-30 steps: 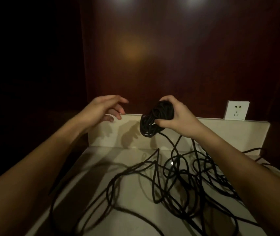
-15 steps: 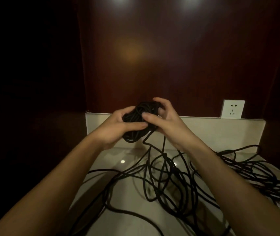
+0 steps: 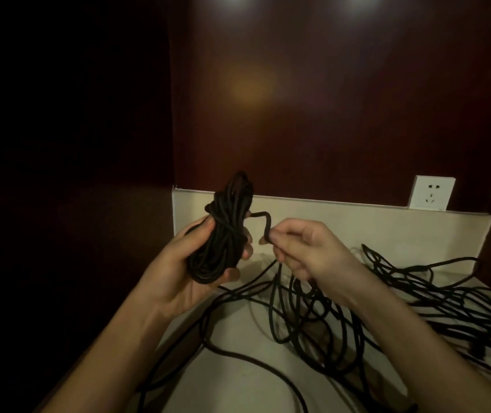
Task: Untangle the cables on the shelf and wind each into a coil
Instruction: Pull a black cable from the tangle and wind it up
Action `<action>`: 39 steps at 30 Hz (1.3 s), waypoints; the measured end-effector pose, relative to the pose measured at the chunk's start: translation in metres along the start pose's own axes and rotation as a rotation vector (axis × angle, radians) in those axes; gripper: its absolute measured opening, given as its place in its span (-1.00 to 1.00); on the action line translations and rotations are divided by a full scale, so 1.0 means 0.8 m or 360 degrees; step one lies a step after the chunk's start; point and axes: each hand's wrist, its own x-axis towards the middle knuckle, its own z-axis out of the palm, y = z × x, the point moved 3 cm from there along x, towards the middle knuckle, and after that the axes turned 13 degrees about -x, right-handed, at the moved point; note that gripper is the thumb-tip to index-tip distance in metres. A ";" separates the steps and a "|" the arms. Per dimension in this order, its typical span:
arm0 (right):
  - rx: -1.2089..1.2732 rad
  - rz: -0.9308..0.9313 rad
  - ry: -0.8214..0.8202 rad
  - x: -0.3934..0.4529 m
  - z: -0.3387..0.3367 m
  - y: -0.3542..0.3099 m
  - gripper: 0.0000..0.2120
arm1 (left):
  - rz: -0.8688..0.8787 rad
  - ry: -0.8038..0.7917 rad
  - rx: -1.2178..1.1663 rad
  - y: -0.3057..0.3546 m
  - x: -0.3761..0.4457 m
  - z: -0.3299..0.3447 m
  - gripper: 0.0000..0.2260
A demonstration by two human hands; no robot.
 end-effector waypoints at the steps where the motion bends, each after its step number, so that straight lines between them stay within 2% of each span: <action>1: -0.0318 -0.0103 0.0142 -0.005 0.005 -0.001 -0.81 | 0.0052 0.0100 0.0069 0.000 -0.001 0.001 -0.47; 3: -0.0996 -0.0376 0.0434 -0.018 0.015 0.001 -0.79 | 0.0159 0.0346 0.0302 0.000 -0.005 0.002 -0.51; 4: -0.1243 -0.0476 0.0498 -0.025 0.024 0.004 -0.80 | 0.0208 0.0489 0.0420 0.000 -0.006 0.003 -0.56; 6: -0.1512 -0.0562 0.0477 -0.044 0.048 0.008 -0.77 | 0.0286 0.0764 0.0561 -0.004 -0.010 0.003 -0.60; 8: -0.1684 -0.0527 0.0394 -0.058 0.067 0.013 -0.68 | 0.0379 0.0955 0.0616 -0.013 -0.018 0.004 -0.56; 11: -0.1863 -0.0467 0.0460 -0.065 0.071 0.016 -0.66 | 0.0437 0.0911 0.0856 -0.027 -0.027 0.016 -0.61; 13: -0.1904 -0.0491 0.0697 -0.070 0.067 0.015 -0.68 | 0.0451 0.0885 0.1012 -0.032 -0.033 0.022 -0.73; 16: -0.1849 -0.0654 0.1152 -0.076 0.065 0.000 -0.85 | 0.0521 0.0962 0.0937 -0.033 -0.036 0.023 -0.79; 17: -0.1852 -0.0662 0.1233 -0.074 0.064 -0.006 -0.87 | 0.0527 0.0989 0.0890 -0.035 -0.035 0.024 -0.77; 18: -0.1908 -0.0619 0.1270 -0.071 0.065 -0.014 -0.77 | 0.0526 0.0998 0.0833 -0.036 -0.035 0.024 -0.75; 21: -0.1953 -0.0579 0.1129 -0.061 0.074 -0.019 -0.63 | 0.0561 0.0946 0.0663 -0.035 -0.033 0.030 -0.68; 25: -0.1812 -0.0633 0.0892 -0.071 0.090 -0.021 -0.52 | 0.0674 0.1029 0.0896 -0.026 -0.045 0.037 -0.72; 28: -0.1144 -0.0430 0.0389 -0.078 0.101 -0.021 -0.39 | 0.0638 0.1037 0.0864 -0.023 -0.054 0.035 -0.74; 29: -0.1020 -0.0406 0.0326 -0.078 0.102 -0.017 -0.41 | 0.0595 0.1014 0.0795 -0.023 -0.055 0.034 -0.74; 34: -0.1495 -0.0698 0.0776 -0.064 0.085 -0.001 -0.64 | 0.0524 0.1011 0.0568 -0.026 -0.051 0.030 -0.76; 36: -0.1640 -0.0661 0.0824 -0.061 0.085 0.005 -0.66 | 0.0527 0.1031 0.0584 -0.029 -0.050 0.028 -0.73; 39: -0.1584 -0.0455 0.0838 -0.058 0.081 0.016 -0.66 | 0.0584 0.1062 0.0797 -0.039 -0.052 0.024 -0.79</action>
